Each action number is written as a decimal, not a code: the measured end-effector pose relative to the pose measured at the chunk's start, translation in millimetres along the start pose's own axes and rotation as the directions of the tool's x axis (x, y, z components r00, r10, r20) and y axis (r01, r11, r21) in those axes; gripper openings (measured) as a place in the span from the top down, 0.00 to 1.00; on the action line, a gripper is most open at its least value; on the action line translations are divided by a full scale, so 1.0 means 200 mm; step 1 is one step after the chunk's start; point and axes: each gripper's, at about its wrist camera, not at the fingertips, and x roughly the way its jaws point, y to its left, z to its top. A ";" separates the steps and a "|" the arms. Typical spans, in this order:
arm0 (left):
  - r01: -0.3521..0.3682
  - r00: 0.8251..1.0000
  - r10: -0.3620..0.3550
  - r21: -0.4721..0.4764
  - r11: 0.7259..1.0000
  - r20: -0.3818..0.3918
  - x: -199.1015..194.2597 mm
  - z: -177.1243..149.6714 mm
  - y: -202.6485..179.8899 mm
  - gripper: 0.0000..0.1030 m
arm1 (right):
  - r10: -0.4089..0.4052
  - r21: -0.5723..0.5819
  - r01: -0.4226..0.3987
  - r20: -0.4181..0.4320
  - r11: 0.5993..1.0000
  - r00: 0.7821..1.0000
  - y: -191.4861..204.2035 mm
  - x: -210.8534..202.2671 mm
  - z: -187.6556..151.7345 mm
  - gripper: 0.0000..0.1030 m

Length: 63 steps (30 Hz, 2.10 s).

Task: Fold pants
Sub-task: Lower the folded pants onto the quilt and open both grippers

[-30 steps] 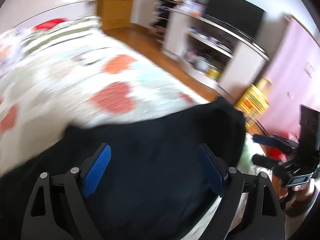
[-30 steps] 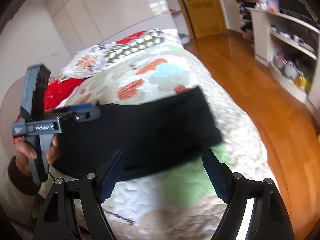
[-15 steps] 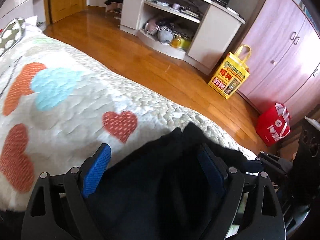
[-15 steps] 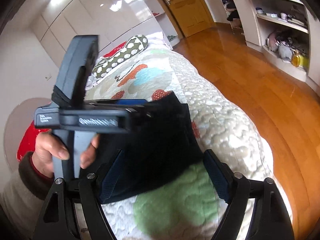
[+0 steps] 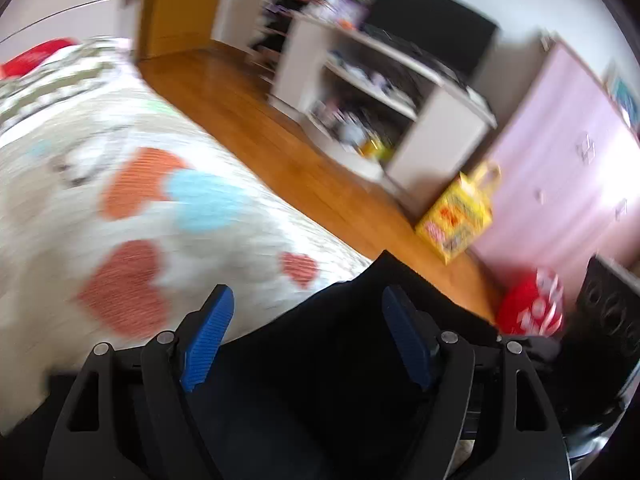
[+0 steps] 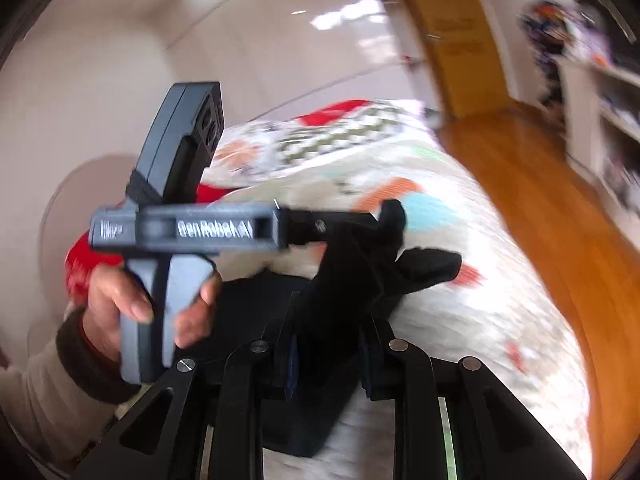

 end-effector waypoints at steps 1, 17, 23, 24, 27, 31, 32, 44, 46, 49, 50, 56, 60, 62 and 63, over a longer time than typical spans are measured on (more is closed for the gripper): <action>-0.022 0.999 0.023 -0.035 0.999 0.028 -0.11 -0.02 0.07 0.23 | 0.030 -0.045 -0.031 -0.019 0.999 0.999 0.10 0.06 0.01 0.78; -0.190 0.978 0.209 -0.339 0.921 0.018 -0.51 -0.69 0.54 0.20 | 0.037 -0.080 -0.052 -0.178 0.995 0.983 0.25 0.31 -0.07 0.30; -0.236 0.970 0.243 -0.291 0.927 -0.013 -0.36 -0.71 0.39 0.20 | -0.033 -0.096 0.011 -0.228 0.995 0.973 0.18 0.47 -0.06 0.58; -0.269 0.962 0.274 -0.266 0.925 -0.022 -0.34 -0.71 0.37 0.20 | -0.027 -0.110 0.001 -0.240 0.994 0.970 0.20 0.53 -0.05 0.58; -0.351 0.936 0.347 -0.269 0.897 -0.065 -0.31 -0.76 0.39 0.20 | -0.014 -0.168 -0.037 -0.291 0.985 0.957 0.30 0.71 -0.06 0.58; -0.354 0.935 0.346 -0.315 0.881 -0.082 -0.38 -0.86 0.45 0.20 | 0.036 -0.251 -0.137 -0.369 0.958 0.929 0.47 0.92 -0.09 0.54; -0.365 0.930 0.356 -0.316 0.876 -0.087 -0.41 -0.88 0.46 0.20 | 0.034 -0.264 -0.143 -0.378 0.954 0.925 0.50 0.94 -0.09 0.51; -0.333 0.938 0.348 -0.322 0.886 -0.012 -0.52 -0.83 0.37 0.20 | -0.057 -0.200 0.005 -0.256 0.980 0.965 0.23 0.48 -0.04 0.45; -0.315 0.943 0.334 -0.329 0.890 0.002 -0.48 -0.80 0.37 0.20 | -0.088 -0.209 0.032 -0.260 0.977 0.962 0.21 0.44 -0.09 0.45; -0.351 0.931 0.364 -0.320 0.880 -0.021 -0.39 -0.78 0.36 0.20 | -0.114 -0.244 0.042 -0.286 0.969 0.951 0.23 0.48 -0.18 0.45; -0.371 0.924 0.379 -0.318 0.873 -0.038 -0.37 -0.79 0.36 0.20 | -0.131 -0.266 0.049 -0.302 0.963 0.944 0.24 0.49 -0.23 0.45; -0.409 0.910 0.410 -0.286 0.867 -0.059 -0.33 -0.88 0.37 0.20 | -0.165 -0.292 0.073 -0.304 0.954 0.938 0.25 0.49 -0.28 0.44; -0.401 0.912 0.407 -0.300 0.866 -0.043 -0.41 -0.89 0.34 0.20 | -0.130 -0.284 0.049 -0.272 0.957 0.953 0.30 0.45 -0.20 0.44; -0.418 0.903 0.428 -0.297 0.859 -0.034 -0.44 -0.90 0.33 0.20 | -0.109 -0.286 0.030 -0.264 0.958 0.958 0.34 0.46 -0.17 0.44; -0.429 0.897 0.440 -0.294 0.854 -0.029 -0.47 -0.90 0.33 0.20 | -0.101 -0.292 0.022 -0.261 0.956 0.960 0.36 0.47 -0.16 0.44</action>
